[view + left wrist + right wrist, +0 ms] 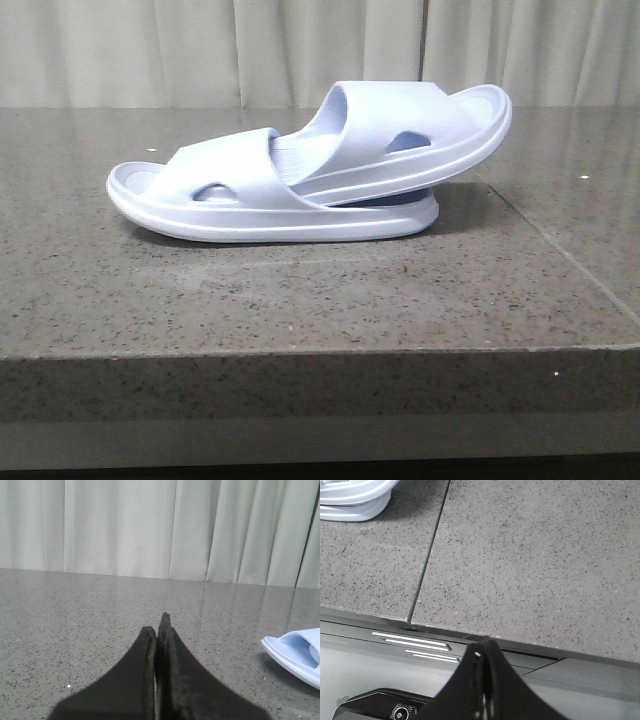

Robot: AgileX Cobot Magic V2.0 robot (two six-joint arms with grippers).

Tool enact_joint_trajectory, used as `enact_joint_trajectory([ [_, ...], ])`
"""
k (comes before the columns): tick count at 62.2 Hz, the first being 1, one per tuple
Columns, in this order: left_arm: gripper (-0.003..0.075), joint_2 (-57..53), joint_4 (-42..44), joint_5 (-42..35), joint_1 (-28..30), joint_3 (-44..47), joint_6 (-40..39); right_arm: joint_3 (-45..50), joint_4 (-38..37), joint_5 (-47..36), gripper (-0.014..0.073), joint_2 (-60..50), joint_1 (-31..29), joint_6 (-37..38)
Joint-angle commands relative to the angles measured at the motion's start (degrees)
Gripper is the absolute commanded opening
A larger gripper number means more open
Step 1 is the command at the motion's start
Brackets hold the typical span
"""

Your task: Insert blue slippers together front up

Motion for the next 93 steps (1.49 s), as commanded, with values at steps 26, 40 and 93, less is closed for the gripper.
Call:
enact_joint_trajectory([
  [26, -0.002, -0.9, -0.4, -4.3, 0.0, 0.4, -0.5, 17.8, -1.0, -35.9, -0.0067, -13.2, 1.7, -0.3],
  [40, -0.002, -0.9, -0.4, -4.3, 0.0, 0.4, -0.5, 35.0, -1.0, -53.5, -0.0067, -22.9, 1.7, -0.3],
  [93, -0.002, -0.9, -0.4, -4.3, 0.0, 0.4, -0.5, 46.1, -4.4, -62.8, -0.0067, -31.3, 1.7, 2.2],
])
